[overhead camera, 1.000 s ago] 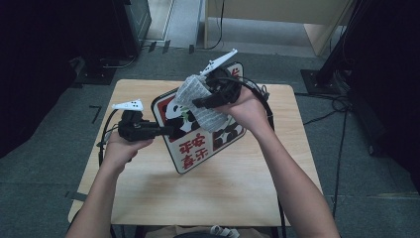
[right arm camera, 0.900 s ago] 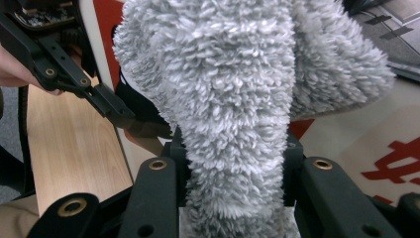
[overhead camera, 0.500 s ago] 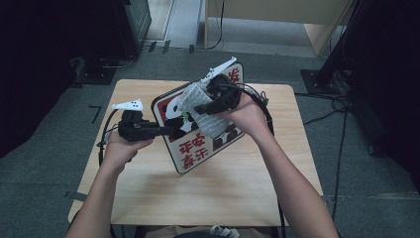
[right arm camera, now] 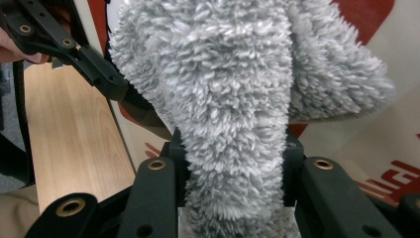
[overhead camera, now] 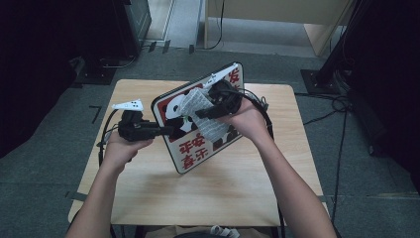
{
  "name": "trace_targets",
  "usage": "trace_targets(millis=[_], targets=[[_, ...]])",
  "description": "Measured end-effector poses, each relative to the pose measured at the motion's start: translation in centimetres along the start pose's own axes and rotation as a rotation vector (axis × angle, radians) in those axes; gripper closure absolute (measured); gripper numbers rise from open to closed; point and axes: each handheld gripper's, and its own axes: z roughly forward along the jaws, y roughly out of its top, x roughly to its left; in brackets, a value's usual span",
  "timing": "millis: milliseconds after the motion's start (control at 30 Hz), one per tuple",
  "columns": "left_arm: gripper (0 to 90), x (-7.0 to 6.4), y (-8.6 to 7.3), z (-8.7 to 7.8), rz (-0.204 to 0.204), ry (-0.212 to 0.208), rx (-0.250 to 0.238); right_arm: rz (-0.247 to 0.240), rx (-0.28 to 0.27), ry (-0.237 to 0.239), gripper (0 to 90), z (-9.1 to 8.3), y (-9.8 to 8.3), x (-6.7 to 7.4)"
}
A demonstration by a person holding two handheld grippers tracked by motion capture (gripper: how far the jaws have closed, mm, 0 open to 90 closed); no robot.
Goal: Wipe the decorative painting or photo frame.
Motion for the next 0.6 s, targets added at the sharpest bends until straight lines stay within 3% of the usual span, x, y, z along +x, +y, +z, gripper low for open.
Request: trace_targets(millis=[600], targets=[[75.9,0.0,0.0,0.0,0.003,0.0,0.001,0.009,0.002,0.011,63.7,0.9,-1.5,0.0]])
